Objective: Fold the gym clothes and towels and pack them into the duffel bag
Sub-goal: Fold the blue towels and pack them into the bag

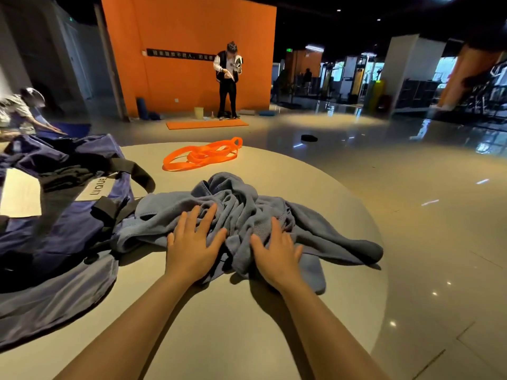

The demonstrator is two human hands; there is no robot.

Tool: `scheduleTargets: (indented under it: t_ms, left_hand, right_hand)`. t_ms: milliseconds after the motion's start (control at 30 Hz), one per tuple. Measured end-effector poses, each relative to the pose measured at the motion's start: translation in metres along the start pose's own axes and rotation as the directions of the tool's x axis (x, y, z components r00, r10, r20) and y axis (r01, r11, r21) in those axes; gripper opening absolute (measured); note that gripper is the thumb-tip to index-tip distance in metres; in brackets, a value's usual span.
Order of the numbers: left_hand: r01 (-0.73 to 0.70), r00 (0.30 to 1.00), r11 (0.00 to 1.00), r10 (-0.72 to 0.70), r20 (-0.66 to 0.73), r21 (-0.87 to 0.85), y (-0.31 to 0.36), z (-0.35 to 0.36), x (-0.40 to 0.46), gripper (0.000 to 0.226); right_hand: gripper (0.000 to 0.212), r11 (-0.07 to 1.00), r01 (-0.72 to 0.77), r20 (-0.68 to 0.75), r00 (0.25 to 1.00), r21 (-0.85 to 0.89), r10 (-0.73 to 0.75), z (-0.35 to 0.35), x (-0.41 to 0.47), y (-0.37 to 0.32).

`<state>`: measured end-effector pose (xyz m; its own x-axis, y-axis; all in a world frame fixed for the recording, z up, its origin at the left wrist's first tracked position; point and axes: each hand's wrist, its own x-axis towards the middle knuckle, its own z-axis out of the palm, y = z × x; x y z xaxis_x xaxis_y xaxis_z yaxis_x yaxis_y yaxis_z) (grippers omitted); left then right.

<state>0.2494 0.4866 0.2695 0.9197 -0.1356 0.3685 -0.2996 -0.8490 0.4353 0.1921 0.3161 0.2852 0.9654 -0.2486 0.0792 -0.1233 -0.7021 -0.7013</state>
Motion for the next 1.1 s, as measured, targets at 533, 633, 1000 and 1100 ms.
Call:
scheduleTargets:
  t_ms: [533,633,1000,1100]
  left_hand:
    - [-0.545,0.833,0.828,0.553,0.024,-0.132,0.113,0.024,-0.082,0.054]
    - [-0.586,0.780,0.773,0.619,0.091,-0.243,0.175,0.048,-0.092,0.060]
    - [-0.685,0.492,0.640,0.759,0.426,-0.349,0.335,0.179,-0.150,0.061]
    - [-0.668,0.411,0.683,0.671,0.618,-0.297,0.327,0.225,-0.168,0.057]
  right_hand:
    - [0.024,0.941,0.063,-0.042,0.998,0.332,-0.052,-0.105,-0.033,0.047]
    - [0.011,0.908,-0.034,-0.170,0.979,0.418,0.115,-0.149,-0.067,0.099]
    - [0.032,0.702,-0.426,-0.119,0.803,0.571,0.584,-0.211,-0.175,0.283]
    - [0.035,0.630,-0.537,-0.061,0.732,0.561,0.678,-0.197,-0.192,0.330]
